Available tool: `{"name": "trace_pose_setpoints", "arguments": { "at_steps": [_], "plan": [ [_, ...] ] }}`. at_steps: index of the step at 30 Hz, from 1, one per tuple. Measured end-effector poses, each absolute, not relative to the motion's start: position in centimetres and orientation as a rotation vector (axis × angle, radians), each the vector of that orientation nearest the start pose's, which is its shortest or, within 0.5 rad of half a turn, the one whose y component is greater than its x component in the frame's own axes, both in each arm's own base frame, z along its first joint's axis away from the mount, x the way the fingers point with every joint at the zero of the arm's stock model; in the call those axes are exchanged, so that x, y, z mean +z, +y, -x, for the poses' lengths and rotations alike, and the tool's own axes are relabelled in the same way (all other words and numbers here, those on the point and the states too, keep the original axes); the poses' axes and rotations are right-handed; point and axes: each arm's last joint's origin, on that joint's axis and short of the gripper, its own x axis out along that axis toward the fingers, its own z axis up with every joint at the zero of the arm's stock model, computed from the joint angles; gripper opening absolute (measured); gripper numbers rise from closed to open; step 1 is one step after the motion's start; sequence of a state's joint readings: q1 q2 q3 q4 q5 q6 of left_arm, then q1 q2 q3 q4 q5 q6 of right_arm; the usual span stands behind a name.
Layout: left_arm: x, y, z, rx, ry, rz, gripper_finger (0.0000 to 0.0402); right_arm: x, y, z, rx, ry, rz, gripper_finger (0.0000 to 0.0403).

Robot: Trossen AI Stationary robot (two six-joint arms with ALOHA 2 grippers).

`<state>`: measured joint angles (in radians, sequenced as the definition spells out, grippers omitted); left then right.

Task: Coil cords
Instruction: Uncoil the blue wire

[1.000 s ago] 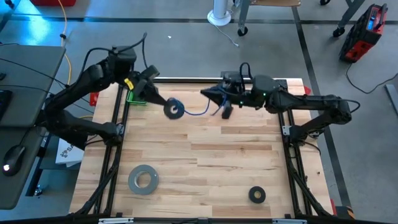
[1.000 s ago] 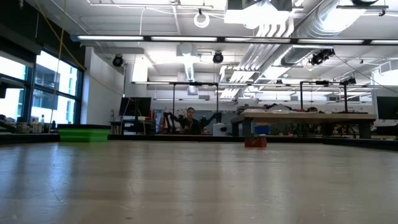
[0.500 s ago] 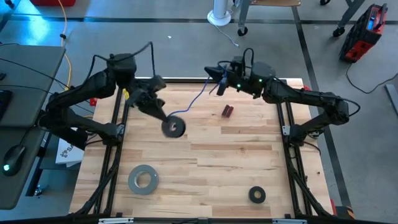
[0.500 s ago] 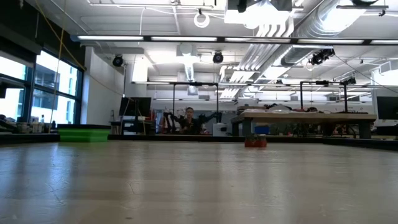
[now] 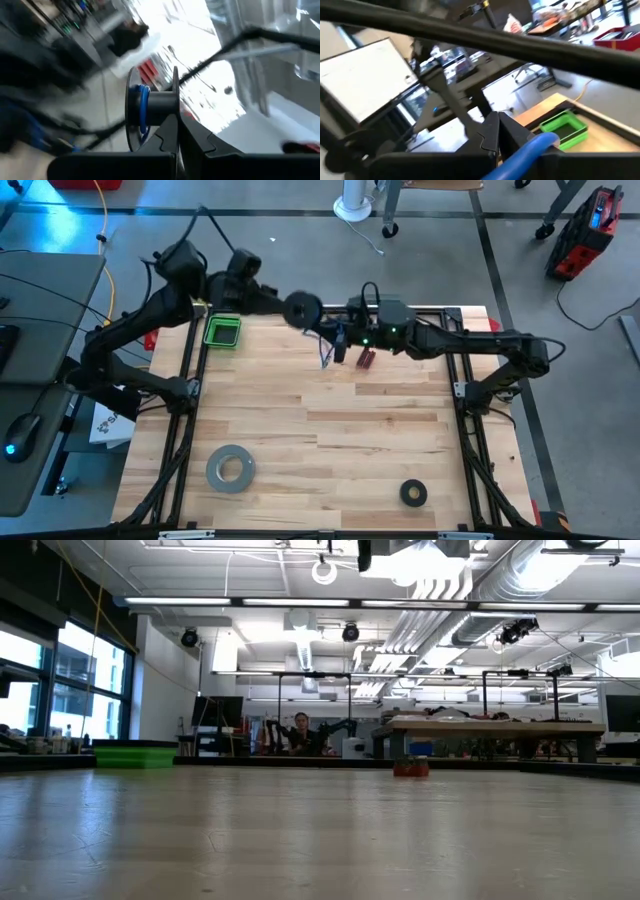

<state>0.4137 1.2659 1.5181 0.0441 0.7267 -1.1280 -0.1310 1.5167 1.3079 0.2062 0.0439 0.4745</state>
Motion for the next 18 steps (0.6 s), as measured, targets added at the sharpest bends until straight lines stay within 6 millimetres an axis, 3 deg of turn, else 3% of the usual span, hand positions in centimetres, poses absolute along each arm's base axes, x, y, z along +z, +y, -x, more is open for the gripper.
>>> {"name": "trace_pose_setpoints", "arguments": {
  "at_steps": [5, 11, 15, 18],
  "plan": [
    [49.6, 10.1, -22.5, -0.369, 0.002, 0.944, 0.0, 37.9, -2.7, -35.0, -0.073, -0.034, -0.482, 0.0],
    [47.0, 10.9, -21.0, -0.25, 0.228, 1.044, 0.0, 40.0, -0.9, -33.6, 0.034, -0.098, -0.488, 0.0],
    [44.7, 10.7, -20.4, -0.16, 0.409, 1.103, 0.0, 41.7, -0.7, -32.2, 0.057, -0.179, -0.454, 0.0],
    [44.0, 10.1, -20.4, -0.159, 0.481, 1.111, 0.0, 42.3, -1.2, -31.6, 0.028, -0.208, -0.427, 0.0]
  ]
}}
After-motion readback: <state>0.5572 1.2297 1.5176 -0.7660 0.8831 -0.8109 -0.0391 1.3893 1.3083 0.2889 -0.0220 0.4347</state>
